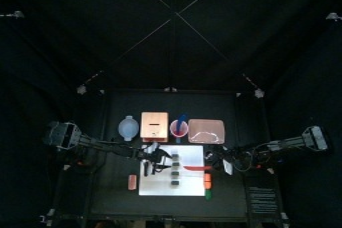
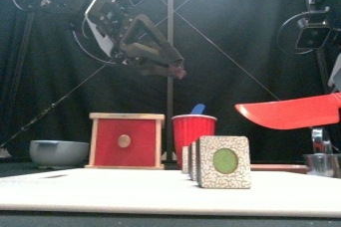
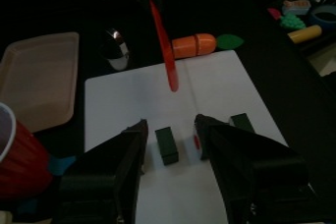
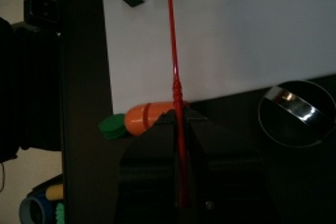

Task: Place sushi on board then cut the sushi with the knife then place the pieces on the plate
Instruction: Place the 4 sushi pieces on the plate

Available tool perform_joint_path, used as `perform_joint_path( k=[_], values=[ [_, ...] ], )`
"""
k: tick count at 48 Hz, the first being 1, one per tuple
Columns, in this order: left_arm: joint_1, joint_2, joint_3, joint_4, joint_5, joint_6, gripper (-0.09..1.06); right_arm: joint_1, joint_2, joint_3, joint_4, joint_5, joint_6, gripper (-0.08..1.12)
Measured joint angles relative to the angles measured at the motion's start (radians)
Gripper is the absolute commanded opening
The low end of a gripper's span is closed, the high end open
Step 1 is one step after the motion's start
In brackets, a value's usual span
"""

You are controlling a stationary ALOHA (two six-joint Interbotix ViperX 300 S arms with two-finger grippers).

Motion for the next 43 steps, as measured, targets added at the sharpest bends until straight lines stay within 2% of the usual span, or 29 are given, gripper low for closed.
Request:
perform_joint_path(
  k=[7,16,23,34,43],
  values=[
    [0.006,-0.002,0.005,0.002,-0.005,0.000,0.81,-0.069,-0.028,0.017,-0.017,0.067,0.002,0.41],
    [0.009,0.000,0.009,0.002,-0.005,0.002,0.81,-0.123,-0.046,0.017,-0.049,0.141,0.005,0.59],
    [0.009,-0.002,0.018,0.000,-0.006,-0.003,0.81,-0.150,-0.060,0.018,-0.054,0.189,0.005,0.69],
    [0.009,0.000,0.025,0.000,-0.006,-0.003,0.81,-0.172,-0.081,0.015,-0.081,0.201,0.005,0.70],
    [0.023,-0.002,0.035,-0.003,-0.011,-0.006,0.80,-0.186,-0.092,-0.037,-0.118,0.158,0.003,0.71]
  ],
)
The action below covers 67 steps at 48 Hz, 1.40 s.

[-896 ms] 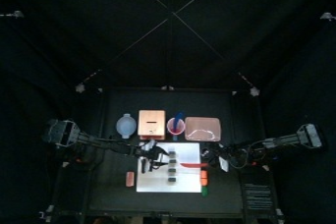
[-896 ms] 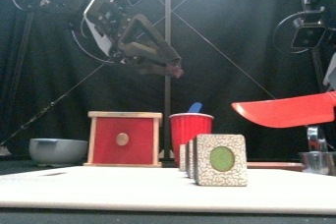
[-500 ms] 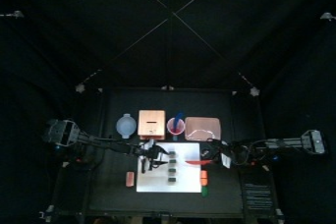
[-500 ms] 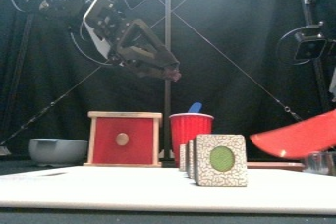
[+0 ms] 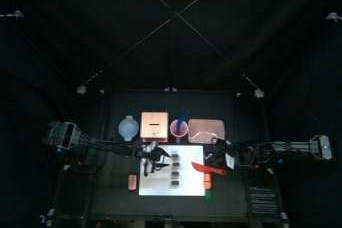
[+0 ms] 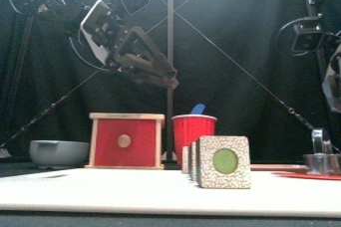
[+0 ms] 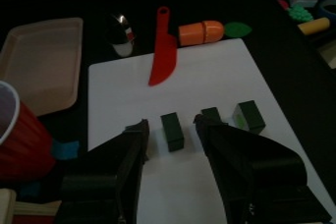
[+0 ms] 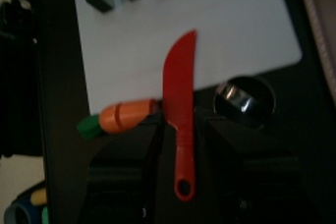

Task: Place sushi on board then cut the sushi with the knife then place the pieces on the plate
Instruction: Place the 4 sushi pieces on the plate

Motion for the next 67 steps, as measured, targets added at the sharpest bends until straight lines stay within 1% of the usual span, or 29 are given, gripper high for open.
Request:
perform_joint_path(
  k=[3,9,13,19,24,28,32,39,45,55,67],
  values=[
    [0.006,0.002,0.003,-0.012,-0.006,0.000,0.80,0.003,0.003,-0.017,-0.005,-0.032,-0.002,0.71],
    [0.015,0.002,0.026,-0.044,-0.034,0.003,0.80,0.012,0.031,-0.055,-0.051,-0.129,-0.003,0.71],
    [0.021,0.000,0.041,-0.052,-0.055,0.002,0.80,0.023,0.067,-0.086,-0.098,-0.201,-0.003,0.71],
    [0.025,0.000,0.066,-0.064,-0.071,0.002,0.80,0.038,0.153,-0.137,-0.161,-0.284,-0.005,0.72],
    [0.025,0.000,0.084,-0.087,-0.075,0.002,0.80,0.054,0.247,-0.189,-0.213,-0.321,-0.005,0.72],
    [0.026,-0.002,0.097,-0.100,-0.077,0.002,0.80,0.060,0.318,-0.224,-0.244,-0.336,-0.005,0.72],
    [0.026,0.000,0.110,-0.104,-0.077,0.003,0.80,0.061,0.391,-0.261,-0.261,-0.350,-0.005,0.74],
    [0.028,-0.006,0.132,-0.104,-0.077,0.003,0.80,0.067,0.535,-0.328,-0.275,-0.391,-0.005,0.82],
    [0.031,-0.012,0.155,-0.106,-0.077,0.003,0.80,0.072,0.621,-0.371,-0.276,-0.407,-0.005,0.89],
    [0.034,-0.023,0.186,-0.106,-0.077,0.003,0.80,0.084,0.761,-0.445,-0.273,-0.417,-0.005,0.89],
    [0.038,-0.025,0.193,-0.106,-0.077,0.003,0.80,0.091,0.879,-0.522,-0.282,-0.420,-0.005,0.89]
  ],
)
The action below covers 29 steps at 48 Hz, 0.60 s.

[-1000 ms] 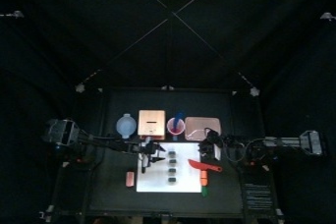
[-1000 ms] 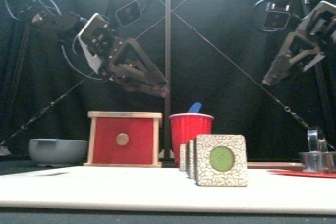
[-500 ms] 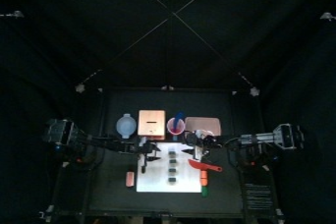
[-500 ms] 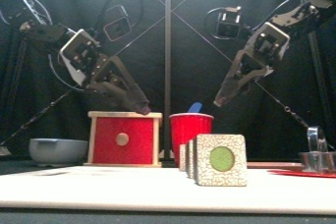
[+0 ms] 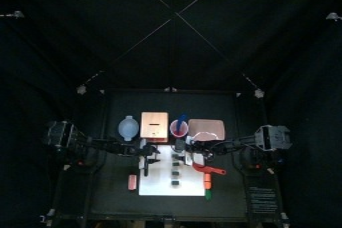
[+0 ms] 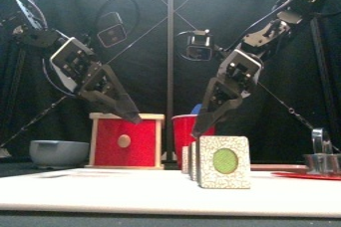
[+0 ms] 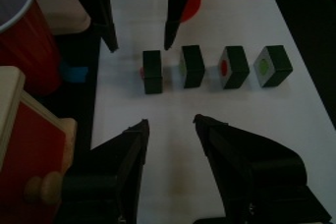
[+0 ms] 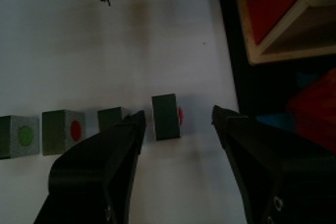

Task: Place sushi on board then cut the sushi with the knife then place the pieces on the plate
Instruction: Place the 4 sushi pieces on the plate

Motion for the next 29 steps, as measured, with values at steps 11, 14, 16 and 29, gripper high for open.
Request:
perform_joint_path(
  k=[11,14,16,29],
  values=[
    [0.000,0.000,0.009,0.000,0.000,0.000,0.80,0.005,0.040,-0.028,-0.002,0.002,0.000,0.89],
    [0.002,0.000,0.011,0.000,0.002,0.000,0.80,0.005,0.049,-0.029,0.000,0.000,-0.002,0.89],
    [0.000,0.000,0.011,0.000,0.002,0.000,0.80,0.005,0.055,-0.031,0.000,0.000,-0.002,0.89],
    [0.000,0.000,0.011,0.000,0.002,0.000,0.80,0.005,0.104,-0.044,0.000,0.000,0.000,0.74]
  ],
)
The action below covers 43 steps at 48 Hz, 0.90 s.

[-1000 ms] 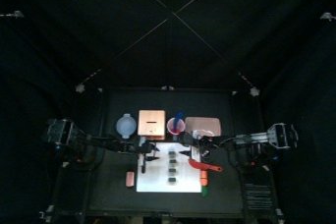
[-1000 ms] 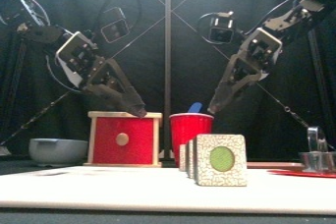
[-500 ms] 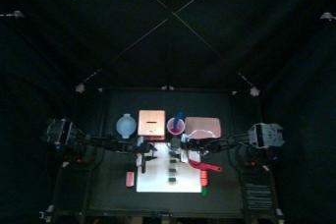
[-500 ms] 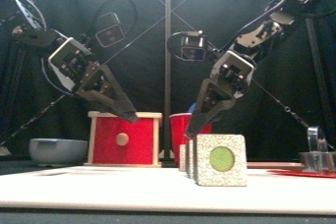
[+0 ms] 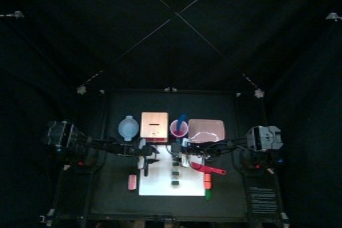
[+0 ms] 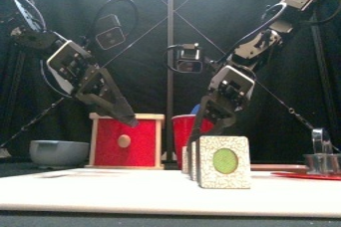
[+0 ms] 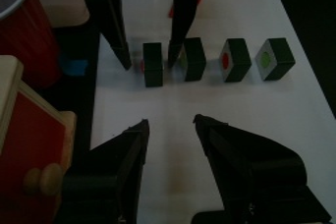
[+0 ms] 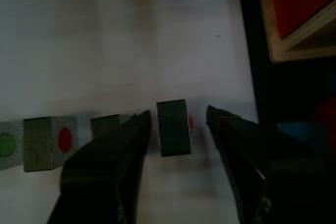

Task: Place sushi on board then cut the sushi with the knife then place the pieces on the plate
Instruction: Place the 4 sushi pieces on the plate

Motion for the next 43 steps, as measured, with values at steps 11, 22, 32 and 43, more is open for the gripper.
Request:
perform_joint_path(
  k=[11,22,32,43],
  values=[
    [0.002,0.000,0.000,0.000,0.002,-0.002,0.80,-0.002,0.014,-0.006,0.000,0.002,0.000,0.53],
    [0.002,0.000,0.000,0.000,0.003,-0.002,0.80,-0.006,-0.080,0.049,0.023,0.032,0.000,0.55],
    [0.002,0.000,0.000,0.000,0.003,-0.002,0.80,-0.066,-0.238,0.152,0.044,0.067,0.002,0.55],
    [0.002,0.000,0.000,0.000,0.002,-0.002,0.80,-0.190,-0.325,0.216,0.040,0.103,0.002,0.55]
  ],
)
